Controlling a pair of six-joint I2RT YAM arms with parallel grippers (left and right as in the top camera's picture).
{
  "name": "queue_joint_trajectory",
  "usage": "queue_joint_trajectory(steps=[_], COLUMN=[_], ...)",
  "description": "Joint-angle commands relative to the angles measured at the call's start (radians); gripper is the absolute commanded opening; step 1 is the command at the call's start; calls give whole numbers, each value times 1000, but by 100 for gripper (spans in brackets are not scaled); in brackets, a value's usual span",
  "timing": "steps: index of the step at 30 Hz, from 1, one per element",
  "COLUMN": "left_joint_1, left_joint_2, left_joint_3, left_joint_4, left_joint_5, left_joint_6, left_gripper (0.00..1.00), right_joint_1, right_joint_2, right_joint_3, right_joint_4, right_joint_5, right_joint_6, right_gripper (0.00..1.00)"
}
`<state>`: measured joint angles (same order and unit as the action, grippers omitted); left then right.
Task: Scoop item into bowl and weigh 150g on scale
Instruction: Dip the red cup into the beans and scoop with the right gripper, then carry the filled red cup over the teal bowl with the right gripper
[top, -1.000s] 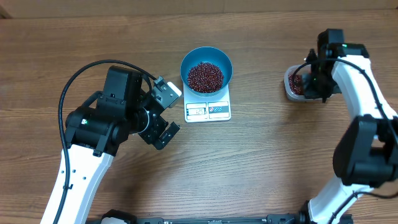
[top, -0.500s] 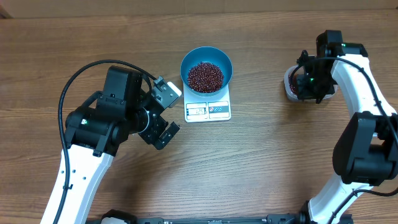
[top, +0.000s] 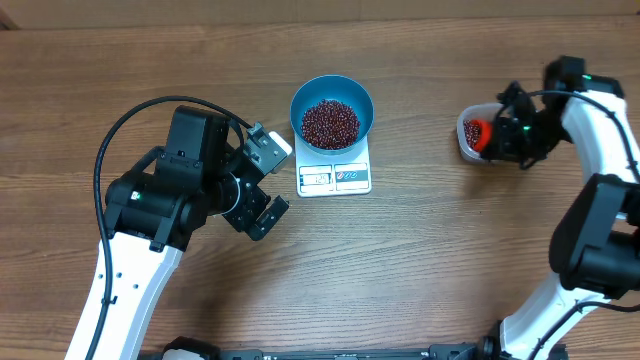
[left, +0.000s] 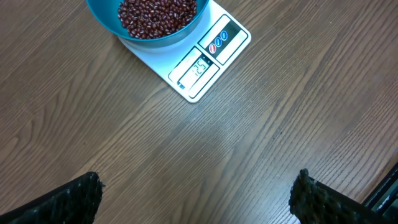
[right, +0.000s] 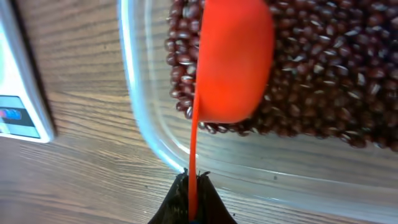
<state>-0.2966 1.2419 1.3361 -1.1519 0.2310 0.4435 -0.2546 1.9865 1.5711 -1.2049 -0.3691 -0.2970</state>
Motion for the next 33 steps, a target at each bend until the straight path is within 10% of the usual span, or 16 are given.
queue_joint_trajectory(steps=[1, 33], left_joint_1=[2, 2], left_joint_2=[2, 2], left_joint_3=[23, 23], left_joint_4=[4, 4], left_joint_5=[5, 5], left_joint_6=[-10, -10], left_gripper=[100, 99], right_joint_1=[-63, -230], right_joint_2=[13, -80], right_joint_3=[-5, 14], right_joint_4=[-9, -337], right_joint_5=[-194, -689], right_joint_6=[-67, -314], right_gripper=[4, 4])
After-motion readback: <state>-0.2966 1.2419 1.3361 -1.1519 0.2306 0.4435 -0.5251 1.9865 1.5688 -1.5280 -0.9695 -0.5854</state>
